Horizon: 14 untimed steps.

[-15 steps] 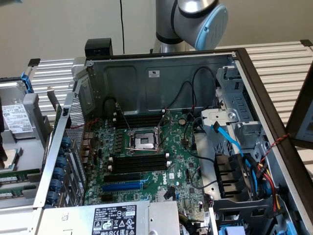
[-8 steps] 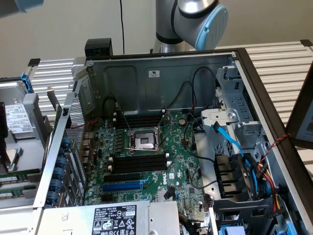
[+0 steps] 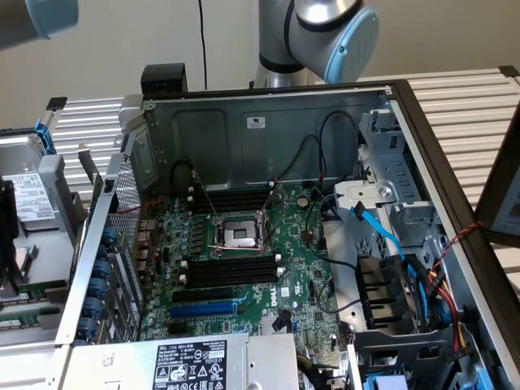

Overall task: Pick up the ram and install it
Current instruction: 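Pick up the ram and move it above insertion slot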

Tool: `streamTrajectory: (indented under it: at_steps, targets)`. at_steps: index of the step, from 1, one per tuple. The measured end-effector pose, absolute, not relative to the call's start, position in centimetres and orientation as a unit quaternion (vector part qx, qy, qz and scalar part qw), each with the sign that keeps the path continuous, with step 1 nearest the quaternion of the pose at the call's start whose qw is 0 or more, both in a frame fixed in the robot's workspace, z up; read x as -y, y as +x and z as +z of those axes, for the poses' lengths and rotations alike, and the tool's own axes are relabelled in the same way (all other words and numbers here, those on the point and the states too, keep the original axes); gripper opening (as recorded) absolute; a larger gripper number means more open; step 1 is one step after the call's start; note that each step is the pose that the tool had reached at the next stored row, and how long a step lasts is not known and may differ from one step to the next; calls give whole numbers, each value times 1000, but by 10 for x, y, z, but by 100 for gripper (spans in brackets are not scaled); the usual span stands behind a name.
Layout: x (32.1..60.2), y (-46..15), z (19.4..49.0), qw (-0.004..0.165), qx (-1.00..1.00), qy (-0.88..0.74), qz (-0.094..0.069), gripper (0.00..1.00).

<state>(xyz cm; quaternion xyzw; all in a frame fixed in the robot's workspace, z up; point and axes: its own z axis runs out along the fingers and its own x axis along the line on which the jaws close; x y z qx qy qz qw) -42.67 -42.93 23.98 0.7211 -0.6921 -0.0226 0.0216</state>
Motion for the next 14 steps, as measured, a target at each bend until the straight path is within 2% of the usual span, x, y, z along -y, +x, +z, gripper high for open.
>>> streamTrajectory:
  at_steps: [14]
  targets:
    - [429, -427, 214, 22, 692, 721, -23, 24]
